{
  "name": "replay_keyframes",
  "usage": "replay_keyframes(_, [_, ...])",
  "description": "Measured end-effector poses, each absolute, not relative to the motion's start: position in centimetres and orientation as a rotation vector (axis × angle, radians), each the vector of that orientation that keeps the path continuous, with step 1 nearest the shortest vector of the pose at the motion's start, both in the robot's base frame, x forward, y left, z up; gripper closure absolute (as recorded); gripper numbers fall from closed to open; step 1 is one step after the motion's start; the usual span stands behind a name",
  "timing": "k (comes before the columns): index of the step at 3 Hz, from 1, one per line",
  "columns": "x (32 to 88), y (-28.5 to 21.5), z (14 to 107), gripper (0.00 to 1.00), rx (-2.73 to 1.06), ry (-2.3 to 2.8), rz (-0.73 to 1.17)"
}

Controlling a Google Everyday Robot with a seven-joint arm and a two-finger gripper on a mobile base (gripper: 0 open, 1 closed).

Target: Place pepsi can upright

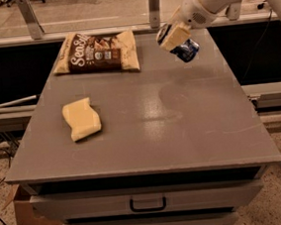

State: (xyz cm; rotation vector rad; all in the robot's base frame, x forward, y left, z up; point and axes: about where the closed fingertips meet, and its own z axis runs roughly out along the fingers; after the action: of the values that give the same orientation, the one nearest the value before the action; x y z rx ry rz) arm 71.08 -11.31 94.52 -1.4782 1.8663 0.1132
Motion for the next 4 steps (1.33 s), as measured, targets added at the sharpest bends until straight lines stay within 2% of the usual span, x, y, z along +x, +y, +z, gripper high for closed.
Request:
replay_keyframes(2, [70.2,-13.5,94.9,1.0,-1.292,1.765,0.37])
replay_keyframes(4, [69.4,-14.6,95.2,1.0,-1.174,1.664,0.521])
